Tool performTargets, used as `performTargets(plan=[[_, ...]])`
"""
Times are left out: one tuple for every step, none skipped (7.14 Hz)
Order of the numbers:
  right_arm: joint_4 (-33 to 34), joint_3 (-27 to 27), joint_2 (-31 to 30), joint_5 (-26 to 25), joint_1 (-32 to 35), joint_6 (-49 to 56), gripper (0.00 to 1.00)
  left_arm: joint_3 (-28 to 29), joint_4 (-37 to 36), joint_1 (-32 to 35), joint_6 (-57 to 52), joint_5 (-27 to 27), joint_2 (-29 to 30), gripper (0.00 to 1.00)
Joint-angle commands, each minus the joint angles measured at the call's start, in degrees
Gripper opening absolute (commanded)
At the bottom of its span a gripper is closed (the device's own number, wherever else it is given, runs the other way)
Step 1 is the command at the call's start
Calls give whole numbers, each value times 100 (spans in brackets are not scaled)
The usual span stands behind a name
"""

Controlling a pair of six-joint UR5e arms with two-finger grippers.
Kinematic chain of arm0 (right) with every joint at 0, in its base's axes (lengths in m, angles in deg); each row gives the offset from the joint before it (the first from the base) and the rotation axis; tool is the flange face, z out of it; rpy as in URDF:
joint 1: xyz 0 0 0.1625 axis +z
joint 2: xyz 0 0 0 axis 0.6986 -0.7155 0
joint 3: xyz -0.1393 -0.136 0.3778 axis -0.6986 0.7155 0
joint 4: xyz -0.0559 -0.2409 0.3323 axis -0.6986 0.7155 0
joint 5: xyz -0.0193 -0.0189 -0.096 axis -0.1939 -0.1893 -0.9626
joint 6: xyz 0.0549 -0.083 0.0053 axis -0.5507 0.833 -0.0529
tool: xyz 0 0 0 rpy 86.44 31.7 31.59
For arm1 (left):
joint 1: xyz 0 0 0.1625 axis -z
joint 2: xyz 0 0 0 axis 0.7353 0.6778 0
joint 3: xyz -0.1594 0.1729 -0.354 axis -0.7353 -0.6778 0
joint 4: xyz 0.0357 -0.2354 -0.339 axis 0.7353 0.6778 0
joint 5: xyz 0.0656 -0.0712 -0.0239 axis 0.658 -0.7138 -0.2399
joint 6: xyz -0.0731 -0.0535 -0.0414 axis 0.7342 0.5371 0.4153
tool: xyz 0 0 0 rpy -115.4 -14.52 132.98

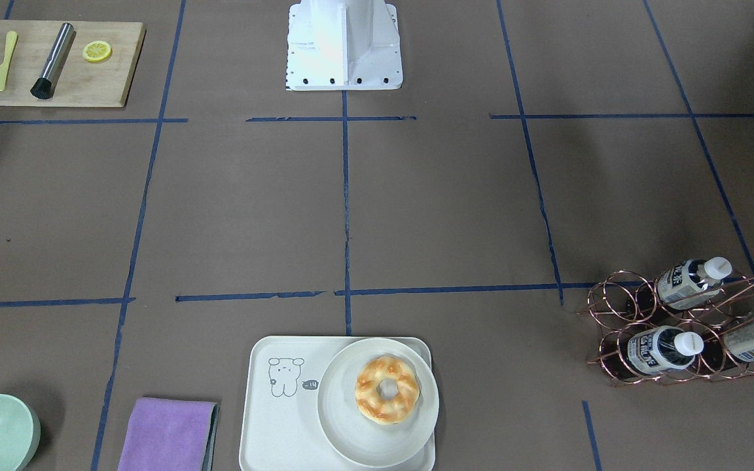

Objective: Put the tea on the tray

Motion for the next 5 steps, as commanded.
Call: performTargets(plan=[[6,-48,0,4,9,17,100,-2,8,0,12,21,-2,100],[-11,-5,0,13,9,9,100,6,17,0,12,21,-2,100],[-11,-5,0,13,9,9,100,6,17,0,12,21,-2,100],[-11,4,0,4,9,17,100,15,17,0,12,21,-2,100],[-20,4,0,13,9,9,100,24,17,0,3,21,-2,100]])
